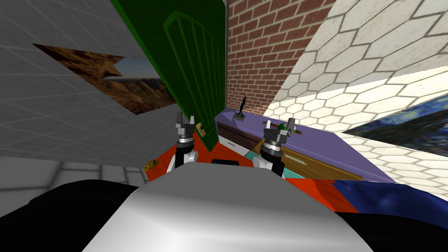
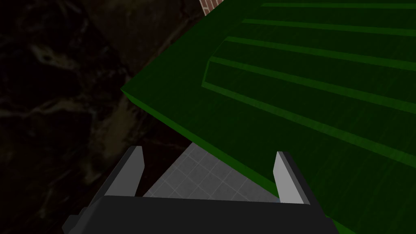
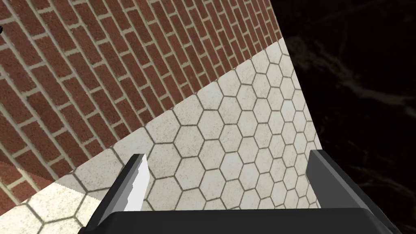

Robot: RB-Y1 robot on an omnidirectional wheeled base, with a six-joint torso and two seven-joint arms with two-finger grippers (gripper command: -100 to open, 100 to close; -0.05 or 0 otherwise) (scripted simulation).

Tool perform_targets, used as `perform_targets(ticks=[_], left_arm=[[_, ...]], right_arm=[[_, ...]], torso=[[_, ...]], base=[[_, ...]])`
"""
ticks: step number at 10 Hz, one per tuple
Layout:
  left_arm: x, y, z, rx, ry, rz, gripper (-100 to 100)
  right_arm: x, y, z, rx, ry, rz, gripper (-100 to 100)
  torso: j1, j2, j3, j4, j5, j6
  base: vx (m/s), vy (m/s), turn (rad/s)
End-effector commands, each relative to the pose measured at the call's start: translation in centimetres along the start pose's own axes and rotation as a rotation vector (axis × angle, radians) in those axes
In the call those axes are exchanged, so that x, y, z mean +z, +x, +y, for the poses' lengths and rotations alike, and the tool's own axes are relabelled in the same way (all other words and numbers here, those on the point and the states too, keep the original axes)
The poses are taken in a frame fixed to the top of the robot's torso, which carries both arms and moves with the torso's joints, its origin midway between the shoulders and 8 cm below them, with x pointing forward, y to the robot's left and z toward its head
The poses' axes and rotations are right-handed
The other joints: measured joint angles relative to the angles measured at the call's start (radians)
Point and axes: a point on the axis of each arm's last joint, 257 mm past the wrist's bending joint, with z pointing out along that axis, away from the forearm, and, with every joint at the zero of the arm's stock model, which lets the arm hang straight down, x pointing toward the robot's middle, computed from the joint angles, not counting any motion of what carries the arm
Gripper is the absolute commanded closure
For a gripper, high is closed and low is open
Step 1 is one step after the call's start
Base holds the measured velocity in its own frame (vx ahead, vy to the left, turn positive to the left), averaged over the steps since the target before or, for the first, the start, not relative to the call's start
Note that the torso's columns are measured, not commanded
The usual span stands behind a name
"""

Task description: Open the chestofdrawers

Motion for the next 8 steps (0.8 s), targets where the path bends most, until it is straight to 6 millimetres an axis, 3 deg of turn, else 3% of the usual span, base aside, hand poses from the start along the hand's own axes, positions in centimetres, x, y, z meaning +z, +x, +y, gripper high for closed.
perform_targets(ticks=[1, 8], left_arm=[[0.0, 0.0, 0.0, 0.0, 0.0, 0.0, 0], [0.01, 0.0, -0.02, 0.0, 0.0, 0.0, 0]], right_arm=[[0.0, 0.0, 0.0, 0.0, 0.0, 0.0, 0], [0.01, 0.0, 0.02, 0.0, 0.0, 0.0, 0]], torso=[[0.0, 0.04, -0.082, 0.041, 0.0, 0.0], [0.0, 0.544, -1.087, 0.544, 0.0, 0.0]], base=[[0.0, 0.0, 0.0], [0.0, 0.0, 0.0]])
